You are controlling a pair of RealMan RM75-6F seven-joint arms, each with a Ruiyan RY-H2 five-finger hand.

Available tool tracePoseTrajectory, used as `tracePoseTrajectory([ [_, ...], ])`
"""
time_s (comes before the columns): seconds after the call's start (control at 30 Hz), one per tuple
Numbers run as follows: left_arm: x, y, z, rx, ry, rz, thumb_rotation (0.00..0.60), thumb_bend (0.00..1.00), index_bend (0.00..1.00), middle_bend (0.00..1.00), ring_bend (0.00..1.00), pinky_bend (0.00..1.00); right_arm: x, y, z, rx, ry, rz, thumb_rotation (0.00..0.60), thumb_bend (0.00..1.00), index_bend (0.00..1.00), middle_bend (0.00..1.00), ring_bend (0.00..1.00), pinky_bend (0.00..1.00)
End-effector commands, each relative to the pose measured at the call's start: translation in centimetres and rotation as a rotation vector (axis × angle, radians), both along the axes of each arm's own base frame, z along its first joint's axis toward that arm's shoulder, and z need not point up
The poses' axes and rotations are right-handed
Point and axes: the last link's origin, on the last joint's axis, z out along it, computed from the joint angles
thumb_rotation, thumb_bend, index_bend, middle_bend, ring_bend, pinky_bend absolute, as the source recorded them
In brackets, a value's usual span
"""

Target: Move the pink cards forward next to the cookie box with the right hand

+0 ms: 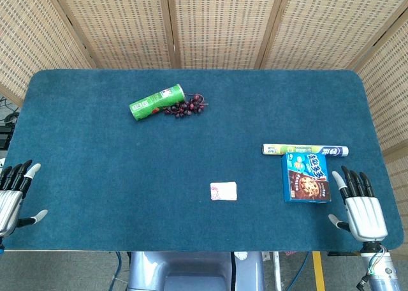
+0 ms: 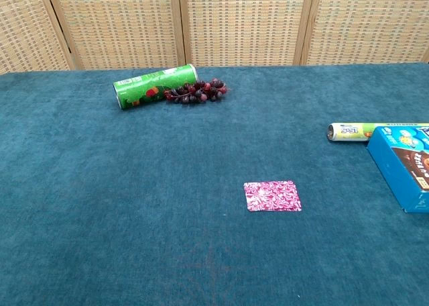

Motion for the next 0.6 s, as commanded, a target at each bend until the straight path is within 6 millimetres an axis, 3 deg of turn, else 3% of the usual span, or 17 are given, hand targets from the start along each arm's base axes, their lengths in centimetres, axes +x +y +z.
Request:
tracePoseTrajectory([
  [0.03,0.0,0.0,0.0,0.001,0.0,0.0,0.6,0.0,0.0,0.0,0.0,0.0,0.0,0.0,0.0,0.001,-0.001,0.001,0.6,0.0,0.0,0.0,0.0,0.0],
  [0.37,0.0,0.2,0.0,0.0,-0.002,0.006,0.6,0.0,0.0,0.0,0.0,0.0,0.6,0.0,-0.4,0.031,-0.031,0.031,0.6,0.0,0.0,0.0,0.0,0.0],
  [0.53,0.0,0.1,0.0,0.0,-0.002,0.003,0.6,0.0,0.0,0.0,0.0,0.0,2.3,-1.1,-1.8,0.121,-0.072,0.15,0.6,0.0,0.0,0.0,0.0,0.0],
  [0.6,0.0,0.1,0.0,0.0,-0.002,0.002,0.6,0.0,0.0,0.0,0.0,0.0,3.4,-2.1,-2.6,0.209,-0.124,0.213,0.6,0.07,0.0,0.0,0.0,0.0],
])
